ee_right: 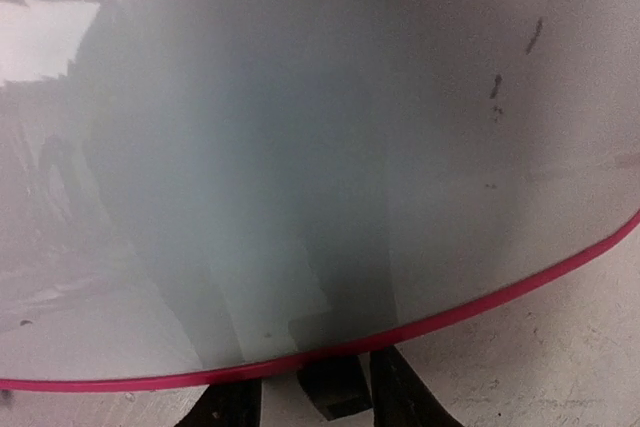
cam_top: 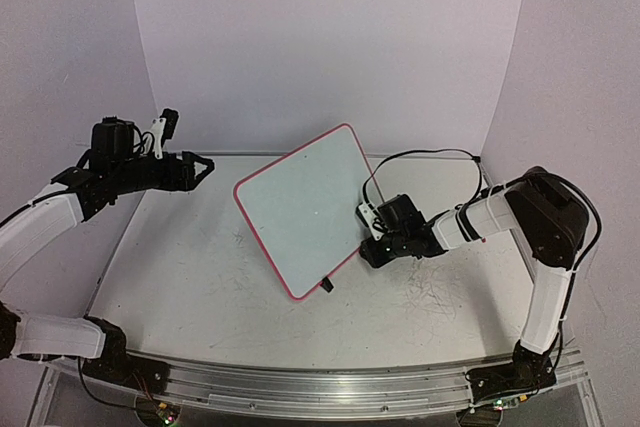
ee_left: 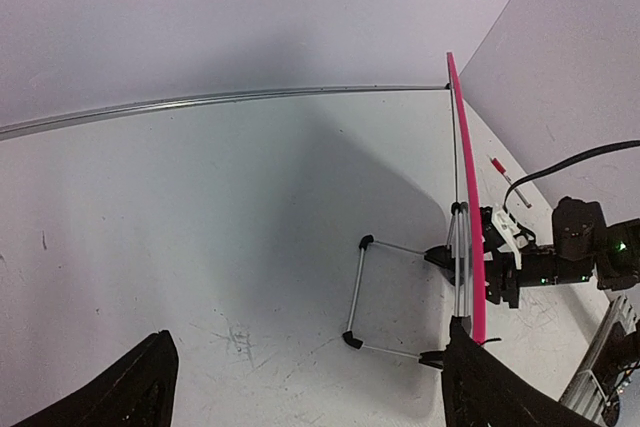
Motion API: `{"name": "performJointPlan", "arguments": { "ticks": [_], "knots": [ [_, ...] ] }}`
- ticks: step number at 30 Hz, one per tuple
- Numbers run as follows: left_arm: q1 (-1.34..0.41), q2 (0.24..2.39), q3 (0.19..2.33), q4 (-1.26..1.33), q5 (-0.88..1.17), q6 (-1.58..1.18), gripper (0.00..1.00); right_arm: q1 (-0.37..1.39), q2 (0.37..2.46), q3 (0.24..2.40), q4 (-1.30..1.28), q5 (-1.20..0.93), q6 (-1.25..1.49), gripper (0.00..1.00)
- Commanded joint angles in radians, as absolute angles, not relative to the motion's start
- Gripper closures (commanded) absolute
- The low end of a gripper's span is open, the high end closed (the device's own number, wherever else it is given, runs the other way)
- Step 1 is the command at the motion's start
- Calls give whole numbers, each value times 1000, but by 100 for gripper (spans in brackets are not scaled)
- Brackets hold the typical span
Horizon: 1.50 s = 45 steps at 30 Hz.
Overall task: Write a sentence on the whiteboard
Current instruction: Move the whiteboard to the center of the board.
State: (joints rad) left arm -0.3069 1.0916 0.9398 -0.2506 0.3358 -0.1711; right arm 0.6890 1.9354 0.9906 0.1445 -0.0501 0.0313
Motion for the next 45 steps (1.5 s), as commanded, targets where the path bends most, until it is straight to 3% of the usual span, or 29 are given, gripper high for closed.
{"name": "performJointPlan", "arguments": {
  "ticks": [1,8,14,35,45],
  "knots": [
    [-307,1072,935,-209,322,-150,7,694,1940,1022,200,-60,20,67],
    [-306,1069,929,-207,304,-146,8,699,1905,961,280,-36,58,81],
    [-306,1065,921,-207,276,-136,8,749,1887,921,320,119,121,100],
    [-306,1026,896,-191,233,-136,8,826,1641,532,386,484,702,100],
    [-306,1035,865,-163,250,-182,8,963,1664,546,255,575,923,100]
  ]
}}
